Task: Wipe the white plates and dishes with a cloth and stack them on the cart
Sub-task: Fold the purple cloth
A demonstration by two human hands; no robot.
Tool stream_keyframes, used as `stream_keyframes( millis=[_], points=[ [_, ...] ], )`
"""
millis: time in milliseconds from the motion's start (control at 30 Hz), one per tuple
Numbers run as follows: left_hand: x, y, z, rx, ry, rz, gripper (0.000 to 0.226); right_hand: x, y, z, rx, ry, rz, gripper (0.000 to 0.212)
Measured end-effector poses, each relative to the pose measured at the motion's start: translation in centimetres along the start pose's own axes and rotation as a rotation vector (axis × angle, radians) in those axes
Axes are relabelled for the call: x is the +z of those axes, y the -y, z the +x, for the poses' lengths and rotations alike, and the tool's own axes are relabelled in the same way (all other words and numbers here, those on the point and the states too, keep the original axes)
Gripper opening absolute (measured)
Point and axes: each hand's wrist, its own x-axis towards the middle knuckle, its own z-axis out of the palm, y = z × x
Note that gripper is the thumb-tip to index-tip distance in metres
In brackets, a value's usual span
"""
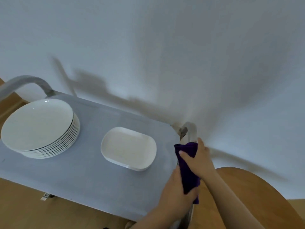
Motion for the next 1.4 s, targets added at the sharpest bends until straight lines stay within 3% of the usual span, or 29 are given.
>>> stream_keyframes(
  millis=[67, 200, 267, 333, 400, 467, 500, 567, 633, 700, 767, 900, 967, 1100, 1400],
  points=[
    [1.5, -0.3, 0.1, 0.011, 0.027, 0.109, 0.086, 1.1, -0.2, -0.3, 0.027, 0.086, 0.053, 0.087],
    [1.6, 0.4, 0.7, 0.033, 0.085, 0.12, 0.087, 1.5, 0.6, -0.1, 0.054, 0.006, 0.113, 0.083],
    [0.5, 0.6, 0.5, 0.037, 0.17, -0.004, 0.081, 1.6, 0.7, -0.6, 0.074, -0.027, -0.013, 0.084],
    [-1.0, 1.2, -0.1, 0.015, 0.202, -0.124, 0.069, 1.7, 1.2, -1.6, -0.048, -0.172, -0.287, 0.084],
    [-3.6, 2.6, -1.1, -0.022, 0.081, -0.089, 0.059, 2.2, 2.1, -2.7, -0.316, -0.282, -0.239, 0.078],
    [-6.8, 5.0, -1.3, -0.101, -0.197, 0.021, 0.064, 3.9, 3.4, -4.0, -0.457, -0.196, -0.003, 0.068],
    [-8.7, 6.1, -1.2, -0.145, -0.341, 0.053, 0.064, 5.0, 4.0, -4.3, -0.424, -0.123, 0.13, 0.065],
    [-13.0, 7.6, -1.2, -0.208, -0.558, 0.033, 0.059, 7.3, 5.0, -4.3, -0.177, 0.032, 0.376, 0.063],
    [-17.2, 8.5, -0.8, -0.267, -0.686, -0.018, 0.056, 9.3, 5.8, -3.4, 0.119, 0.159, 0.512, 0.064],
    [-20.6, 9.5, 0.0, -0.283, -0.765, -0.012, 0.054, 11.1, 6.0, -2.5, 0.298, 0.242, 0.603, 0.066],
    [-22.8, 9.9, 1.6, -0.271, -0.731, 0.007, 0.056, 12.6, 6.2, -1.4, 0.37, 0.264, 0.703, 0.065],
    [-24.1, 10.1, 4.7, -0.359, -0.442, -0.255, 0.067, 14.2, 7.1, 0.3, 0.43, 0.2, 0.766, 0.055],
    [-23.9, 10.4, 5.6, -0.362, -0.354, -0.292, 0.061, 14.7, 7.3, 0.8, 0.431, 0.127, 0.758, 0.046],
    [-23.9, 11.1, 6.8, -0.394, -0.391, -0.371, 0.042, 15.7, 7.6, 0.3, 0.439, 0.042, 0.729, 0.04],
    [-25.7, 13.1, 4.6, -0.413, -0.386, -0.44, 0.04, 17.7, 8.1, -1.6, 0.435, 0.026, 0.747, 0.038]
  ],
)
